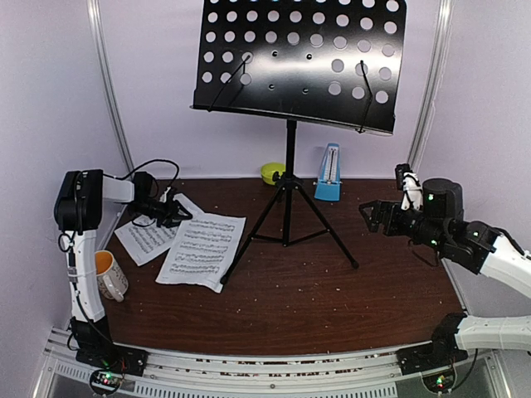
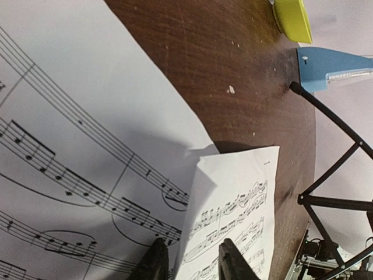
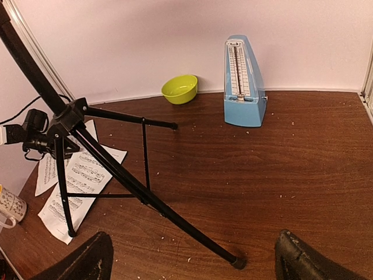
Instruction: Set up the instrument practice props
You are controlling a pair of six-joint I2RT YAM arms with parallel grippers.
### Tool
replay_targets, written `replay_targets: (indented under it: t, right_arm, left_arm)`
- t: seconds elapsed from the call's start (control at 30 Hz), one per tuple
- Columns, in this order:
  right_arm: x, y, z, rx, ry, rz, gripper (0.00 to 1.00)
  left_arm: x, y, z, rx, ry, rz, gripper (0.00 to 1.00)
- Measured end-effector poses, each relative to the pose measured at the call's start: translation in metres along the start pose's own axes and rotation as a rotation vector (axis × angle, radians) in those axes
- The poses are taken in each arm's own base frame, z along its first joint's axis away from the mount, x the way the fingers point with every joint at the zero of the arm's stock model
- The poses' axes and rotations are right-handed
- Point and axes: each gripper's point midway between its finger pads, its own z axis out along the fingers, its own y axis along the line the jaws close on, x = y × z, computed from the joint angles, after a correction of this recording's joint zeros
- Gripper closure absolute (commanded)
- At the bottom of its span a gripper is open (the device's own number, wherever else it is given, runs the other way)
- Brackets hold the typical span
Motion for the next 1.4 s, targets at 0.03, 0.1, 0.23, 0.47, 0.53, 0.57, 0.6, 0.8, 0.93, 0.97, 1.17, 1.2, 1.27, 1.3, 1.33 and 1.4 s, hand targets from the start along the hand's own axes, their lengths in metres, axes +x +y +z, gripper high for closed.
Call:
replay_targets:
  t: [0.03,0.1,0.23,0.47,0.53,0.57,0.6,0.8,0.93,0.97,1.17,1.2,1.27,1.3,1.33,1.4]
  right_arm:
    - [0.000,0.000,0.001,0.000,0.000,0.000,0.03]
    - [-0.001,0.001,0.001,-0.001,-0.001,0.000,0.04]
    - [-0.007,0.004,0.000,-0.012,-0.015,0.003,0.05]
    - [-0.020,0.015,-0.002,-0.057,-0.038,0.007,0.07]
    - [-0.025,0.020,-0.002,-0.074,-0.045,0.003,0.08]
    - [-0.028,0.023,-0.002,-0.085,-0.048,0.000,0.08]
    - [-0.031,0.025,-0.002,-0.094,-0.053,-0.001,0.08]
    - [-0.042,0.047,-0.004,-0.194,-0.069,-0.021,0.09]
    - [-0.041,0.065,-0.005,-0.273,-0.051,-0.056,0.09]
    - [-0.041,0.069,-0.005,-0.289,-0.049,-0.065,0.09]
    - [-0.031,0.102,-0.018,-0.416,-0.029,-0.130,0.07]
    - [-0.029,0.107,-0.020,-0.434,-0.026,-0.143,0.06]
    - [-0.028,0.120,-0.027,-0.475,-0.025,-0.175,0.06]
    - [-0.029,0.127,-0.032,-0.498,-0.029,-0.193,0.06]
    - [-0.030,0.133,-0.036,-0.518,-0.033,-0.206,0.05]
    - [-0.034,0.148,-0.047,-0.564,-0.044,-0.240,0.04]
  left_arm:
    - [0.002,0.000,0.000,0.006,0.001,-0.002,0.75]
    - [0.007,-0.002,0.000,0.018,0.005,-0.002,0.86]
    - [0.007,-0.012,-0.008,0.027,-0.011,0.030,1.00]
    - [-0.003,-0.062,-0.054,0.011,-0.099,0.163,1.00]
    - [-0.002,-0.084,-0.074,-0.001,-0.133,0.218,1.00]
    - [0.000,-0.094,-0.083,-0.008,-0.146,0.247,1.00]
    - [0.001,-0.104,-0.092,-0.019,-0.158,0.275,1.00]
    - [0.035,-0.163,-0.126,-0.033,-0.190,0.459,1.00]
    - [0.088,-0.191,-0.133,-0.005,-0.134,0.555,1.00]
    - [0.100,-0.199,-0.134,0.005,-0.121,0.588,1.00]
    - [0.161,-0.256,-0.151,0.086,-0.067,0.798,1.00]
    - [0.173,-0.266,-0.153,0.110,-0.053,0.826,1.00]
    - [0.191,-0.281,-0.158,0.150,-0.036,0.867,1.00]
    - [0.201,-0.288,-0.160,0.171,-0.025,0.889,1.00]
    - [0.211,-0.295,-0.161,0.191,-0.010,0.909,1.00]
    - [0.227,-0.307,-0.162,0.226,0.026,0.939,1.00]
